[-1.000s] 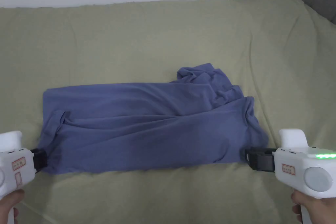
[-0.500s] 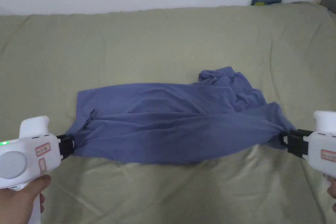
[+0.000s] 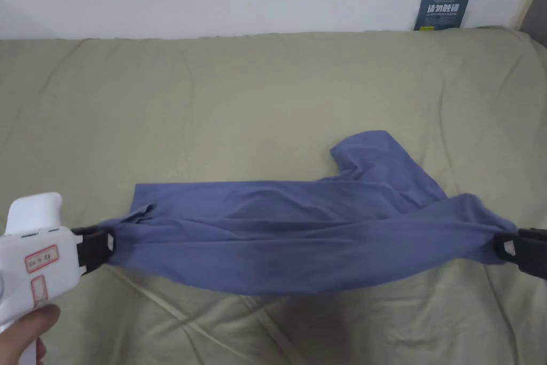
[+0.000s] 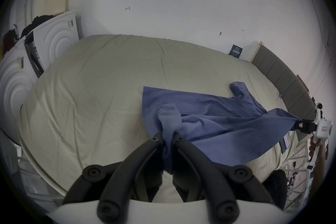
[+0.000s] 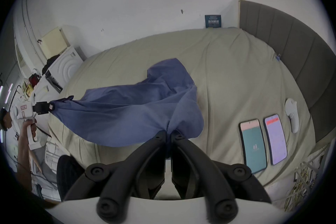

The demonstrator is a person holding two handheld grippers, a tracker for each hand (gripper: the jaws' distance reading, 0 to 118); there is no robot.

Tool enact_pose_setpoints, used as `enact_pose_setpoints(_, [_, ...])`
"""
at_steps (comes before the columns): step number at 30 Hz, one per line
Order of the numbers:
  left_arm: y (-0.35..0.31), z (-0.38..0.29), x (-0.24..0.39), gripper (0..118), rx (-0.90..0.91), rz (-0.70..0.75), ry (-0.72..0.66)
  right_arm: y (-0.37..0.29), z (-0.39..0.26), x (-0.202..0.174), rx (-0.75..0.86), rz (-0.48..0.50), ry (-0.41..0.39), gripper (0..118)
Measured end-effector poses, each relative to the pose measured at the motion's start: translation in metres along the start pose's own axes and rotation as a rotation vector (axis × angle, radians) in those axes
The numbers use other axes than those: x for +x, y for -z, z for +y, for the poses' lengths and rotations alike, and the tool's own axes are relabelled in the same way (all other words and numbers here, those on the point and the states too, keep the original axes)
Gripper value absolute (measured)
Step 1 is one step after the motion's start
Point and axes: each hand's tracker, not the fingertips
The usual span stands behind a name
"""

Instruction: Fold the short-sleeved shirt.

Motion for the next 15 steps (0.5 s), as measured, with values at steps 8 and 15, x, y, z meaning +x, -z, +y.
enact_pose_setpoints(8, [0.033, -0.062, -0.01, 23, -0.116, 0.049, -0.013, 0.052, -0.062, 0.026, -0.187, -0.021, 0.055, 36])
enact_pose_setpoints(15, [-0.007, -0.096, -0.01, 114, -0.073, 0.043, -0.069, 0.016, -0.081, 0.011, -0.059, -0.111, 0.002, 118])
